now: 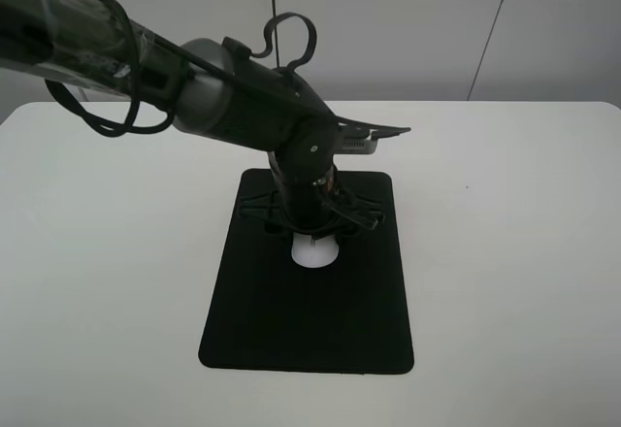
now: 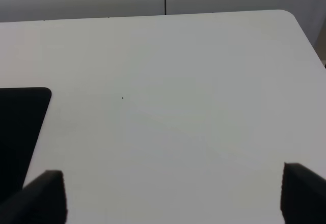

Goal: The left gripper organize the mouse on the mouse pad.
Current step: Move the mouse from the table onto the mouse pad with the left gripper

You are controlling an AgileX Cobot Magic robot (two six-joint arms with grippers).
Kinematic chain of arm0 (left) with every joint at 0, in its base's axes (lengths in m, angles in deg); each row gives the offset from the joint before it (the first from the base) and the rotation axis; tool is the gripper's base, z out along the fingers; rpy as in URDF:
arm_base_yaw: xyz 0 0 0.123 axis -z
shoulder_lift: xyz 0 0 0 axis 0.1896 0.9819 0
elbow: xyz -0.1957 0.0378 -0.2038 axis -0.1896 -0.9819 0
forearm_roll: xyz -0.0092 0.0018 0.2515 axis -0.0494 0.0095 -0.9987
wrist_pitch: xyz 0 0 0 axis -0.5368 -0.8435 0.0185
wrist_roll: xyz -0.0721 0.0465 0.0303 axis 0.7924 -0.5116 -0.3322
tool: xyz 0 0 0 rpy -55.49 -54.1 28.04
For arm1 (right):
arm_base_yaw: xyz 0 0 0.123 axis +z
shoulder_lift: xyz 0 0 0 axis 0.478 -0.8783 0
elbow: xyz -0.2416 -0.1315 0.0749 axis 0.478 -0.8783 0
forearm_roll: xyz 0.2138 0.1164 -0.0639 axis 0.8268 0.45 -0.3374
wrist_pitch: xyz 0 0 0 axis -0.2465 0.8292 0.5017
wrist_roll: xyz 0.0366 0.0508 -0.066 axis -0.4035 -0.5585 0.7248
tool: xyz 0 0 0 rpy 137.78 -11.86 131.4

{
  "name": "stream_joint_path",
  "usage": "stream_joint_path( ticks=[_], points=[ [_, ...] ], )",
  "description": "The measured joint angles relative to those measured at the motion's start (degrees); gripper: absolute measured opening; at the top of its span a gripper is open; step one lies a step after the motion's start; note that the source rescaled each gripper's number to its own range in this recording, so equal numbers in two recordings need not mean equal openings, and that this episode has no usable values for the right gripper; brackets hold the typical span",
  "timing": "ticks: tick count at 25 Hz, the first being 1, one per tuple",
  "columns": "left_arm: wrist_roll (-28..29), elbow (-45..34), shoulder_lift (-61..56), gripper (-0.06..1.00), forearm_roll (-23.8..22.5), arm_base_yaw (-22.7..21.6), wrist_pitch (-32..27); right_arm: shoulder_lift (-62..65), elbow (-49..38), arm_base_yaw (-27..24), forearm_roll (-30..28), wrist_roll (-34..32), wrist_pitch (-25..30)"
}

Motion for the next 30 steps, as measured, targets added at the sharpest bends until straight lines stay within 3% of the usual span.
stream_joint_path(
  ticks=[7, 30],
  points=[
    [2.0, -3.7, -0.1, 0.01, -0.3, -0.7, 3.2, 0.0, 0.0, 0.0, 0.0, 0.0, 0.0],
    [2.4, -3.8, -0.1, 0.01, -0.4, -0.8, 3.8, 0.0, 0.0, 0.0, 0.0, 0.0, 0.0]
  ],
)
